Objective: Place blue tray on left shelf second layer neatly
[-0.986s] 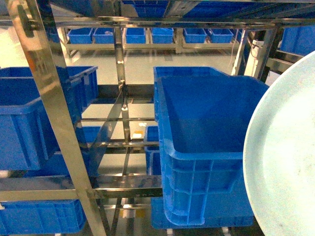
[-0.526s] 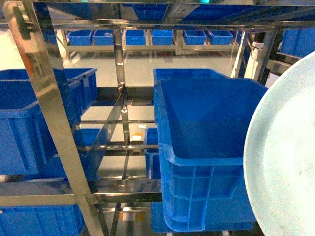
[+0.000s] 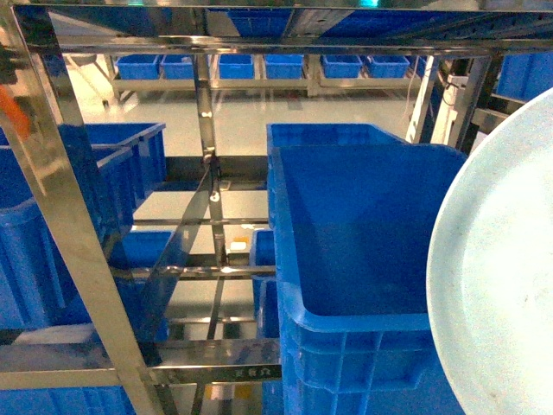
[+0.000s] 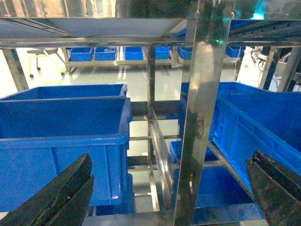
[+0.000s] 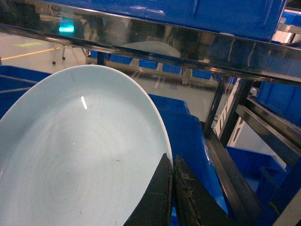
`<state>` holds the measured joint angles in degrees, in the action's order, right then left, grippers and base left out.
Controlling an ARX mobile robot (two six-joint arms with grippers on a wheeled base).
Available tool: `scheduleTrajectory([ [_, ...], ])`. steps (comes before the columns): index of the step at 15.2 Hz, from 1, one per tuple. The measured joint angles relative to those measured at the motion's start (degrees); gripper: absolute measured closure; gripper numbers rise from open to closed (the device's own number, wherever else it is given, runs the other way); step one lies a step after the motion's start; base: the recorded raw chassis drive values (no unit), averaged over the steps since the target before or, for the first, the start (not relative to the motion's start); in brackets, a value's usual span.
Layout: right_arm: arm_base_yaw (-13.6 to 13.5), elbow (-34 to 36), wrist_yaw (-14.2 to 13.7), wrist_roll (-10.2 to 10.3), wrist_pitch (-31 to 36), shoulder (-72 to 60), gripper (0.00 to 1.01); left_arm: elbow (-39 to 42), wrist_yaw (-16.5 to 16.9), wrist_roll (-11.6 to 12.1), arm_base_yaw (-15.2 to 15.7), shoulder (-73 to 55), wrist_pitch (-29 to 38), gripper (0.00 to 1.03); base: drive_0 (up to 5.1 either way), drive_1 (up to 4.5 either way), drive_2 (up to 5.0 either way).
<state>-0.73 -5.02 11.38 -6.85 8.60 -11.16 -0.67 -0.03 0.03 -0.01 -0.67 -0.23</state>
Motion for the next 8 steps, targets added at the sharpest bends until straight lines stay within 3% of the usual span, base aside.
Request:
scheduleTrajectory([
  [8,0.0,0.0,0.0,0.0,0.0,0.0,0.99,0.0,0.0,0.0,0.0,0.0,0.0,0.05,0.0,0.0,0.0],
])
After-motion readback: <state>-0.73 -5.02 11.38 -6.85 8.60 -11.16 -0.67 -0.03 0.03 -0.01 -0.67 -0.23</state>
